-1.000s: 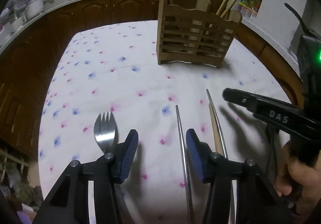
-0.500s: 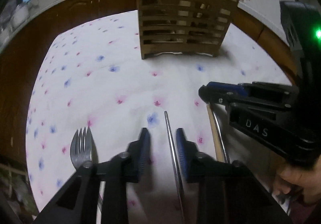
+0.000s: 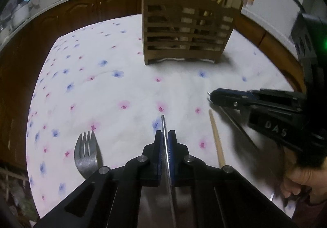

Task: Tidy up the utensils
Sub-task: 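Close the left gripper on a metal chopstick while the right gripper grasps another metal chopstick, then lift both held metal chopsticks and carry them over the wooden holder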

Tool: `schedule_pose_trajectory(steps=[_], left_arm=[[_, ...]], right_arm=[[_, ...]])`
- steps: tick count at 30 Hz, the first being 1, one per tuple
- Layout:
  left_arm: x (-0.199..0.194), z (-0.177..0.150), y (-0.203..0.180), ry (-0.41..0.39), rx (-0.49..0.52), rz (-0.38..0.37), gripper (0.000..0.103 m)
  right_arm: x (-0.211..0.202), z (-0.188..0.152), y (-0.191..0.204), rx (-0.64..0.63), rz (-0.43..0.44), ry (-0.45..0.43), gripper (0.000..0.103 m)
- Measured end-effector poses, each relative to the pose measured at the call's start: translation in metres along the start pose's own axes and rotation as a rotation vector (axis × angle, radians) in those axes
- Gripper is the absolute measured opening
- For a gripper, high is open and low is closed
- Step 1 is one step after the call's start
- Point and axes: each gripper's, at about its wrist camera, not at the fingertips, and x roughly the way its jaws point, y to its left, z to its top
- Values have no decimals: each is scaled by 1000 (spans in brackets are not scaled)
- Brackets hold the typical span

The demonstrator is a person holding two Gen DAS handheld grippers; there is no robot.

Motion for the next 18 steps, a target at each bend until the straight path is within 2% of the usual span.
schedule_pose_trajectory(steps=[7,18], left_arm=[[-40,-3,10,-64,-46,-59,3],[-115,-14,17,-195,-78,-90,3]], right_arm=[[-37,7,-7,58,65,-89,3],[-104,16,5,84,86,-266,3]])
